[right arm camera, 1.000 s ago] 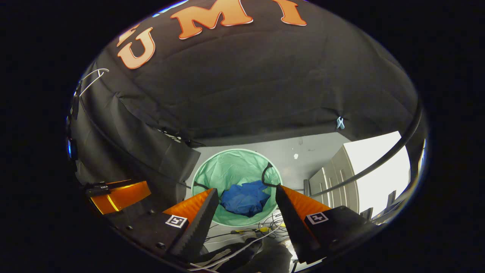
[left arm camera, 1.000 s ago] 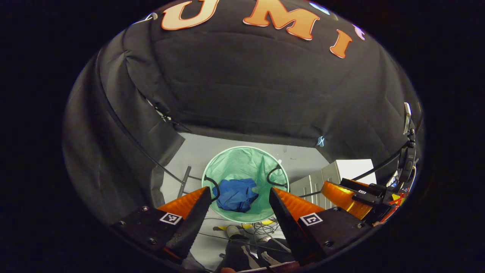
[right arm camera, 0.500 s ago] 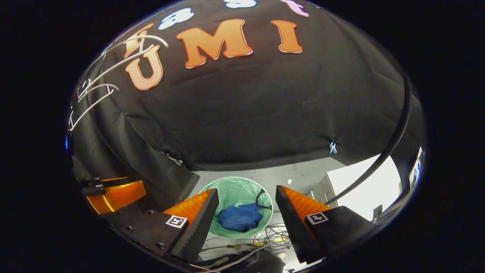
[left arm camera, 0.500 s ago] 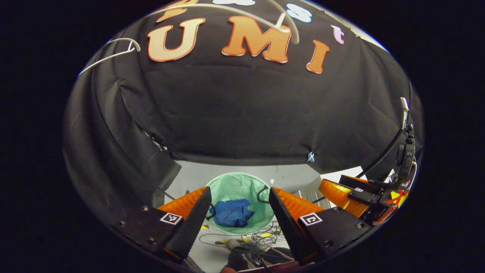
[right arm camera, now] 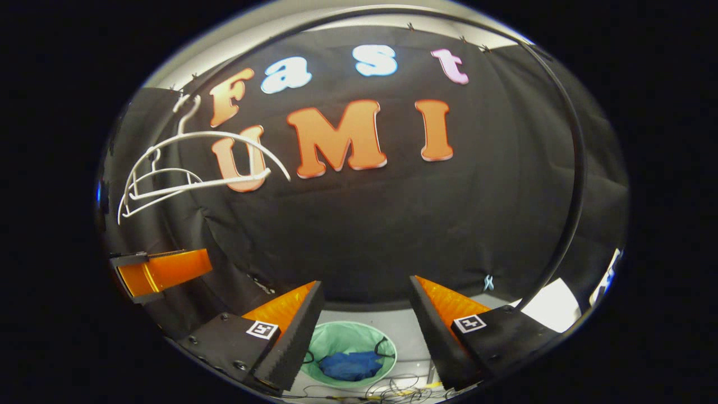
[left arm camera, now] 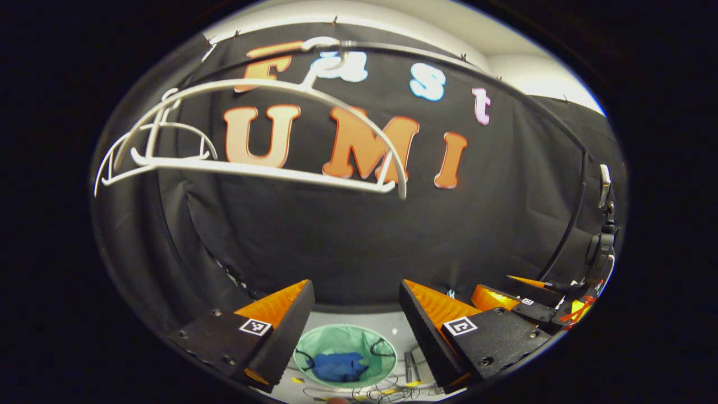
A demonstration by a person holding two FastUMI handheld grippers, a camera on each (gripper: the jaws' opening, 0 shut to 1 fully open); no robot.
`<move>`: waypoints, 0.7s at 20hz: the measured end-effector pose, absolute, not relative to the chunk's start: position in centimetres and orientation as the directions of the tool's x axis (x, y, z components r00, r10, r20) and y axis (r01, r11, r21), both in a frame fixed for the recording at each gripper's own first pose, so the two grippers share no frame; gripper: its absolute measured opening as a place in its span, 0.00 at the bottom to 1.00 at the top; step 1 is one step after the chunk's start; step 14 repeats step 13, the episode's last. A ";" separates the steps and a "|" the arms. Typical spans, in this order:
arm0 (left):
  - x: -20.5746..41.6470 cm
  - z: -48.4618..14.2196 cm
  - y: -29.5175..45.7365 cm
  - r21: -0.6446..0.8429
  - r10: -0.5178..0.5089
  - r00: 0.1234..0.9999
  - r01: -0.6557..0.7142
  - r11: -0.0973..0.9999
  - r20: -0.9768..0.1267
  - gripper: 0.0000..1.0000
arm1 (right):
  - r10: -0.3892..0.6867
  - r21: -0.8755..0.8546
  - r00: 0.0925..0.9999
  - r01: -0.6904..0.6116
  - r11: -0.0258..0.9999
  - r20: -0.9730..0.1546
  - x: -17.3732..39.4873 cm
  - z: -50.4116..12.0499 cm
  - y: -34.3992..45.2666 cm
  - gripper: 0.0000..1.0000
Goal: Grasp the clothes on the hanger with both hands and then place them into the laundry hamper below.
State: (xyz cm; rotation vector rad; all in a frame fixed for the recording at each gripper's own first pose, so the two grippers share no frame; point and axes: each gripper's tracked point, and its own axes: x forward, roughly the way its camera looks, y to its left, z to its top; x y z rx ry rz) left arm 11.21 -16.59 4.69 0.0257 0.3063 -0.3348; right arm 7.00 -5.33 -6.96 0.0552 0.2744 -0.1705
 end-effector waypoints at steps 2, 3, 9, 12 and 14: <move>11.5 5.8 -15.8 -0.013 -0.313 0.926 0.317 0.948 -0.209 0.96 | -0.143 -0.003 0.968 0.146 0.989 -0.208 7.2 -4.8 -4.5 0.98; 11.6 6.3 -16.0 -0.015 -0.316 0.933 0.318 0.948 -0.175 0.95 | -0.136 -0.014 0.974 0.135 0.991 -0.181 7.0 -3.8 -4.2 0.98; 11.5 7.1 -16.3 -0.017 -0.312 0.942 0.312 0.950 -0.122 0.92 | -0.113 0.001 0.980 0.114 0.993 -0.164 6.9 -3.6 -3.2 0.98; 11.6 6.9 -16.2 -0.011 -0.308 0.943 0.309 0.951 -0.125 0.92 | -0.121 0.004 0.979 0.124 0.992 -0.165 6.8 -3.8 -3.5 0.98; 11.5 6.8 -16.2 -0.013 -0.309 0.943 0.310 0.951 -0.128 0.92 | -0.123 0.006 0.979 0.126 0.992 -0.165 6.7 -3.8 -3.6 0.98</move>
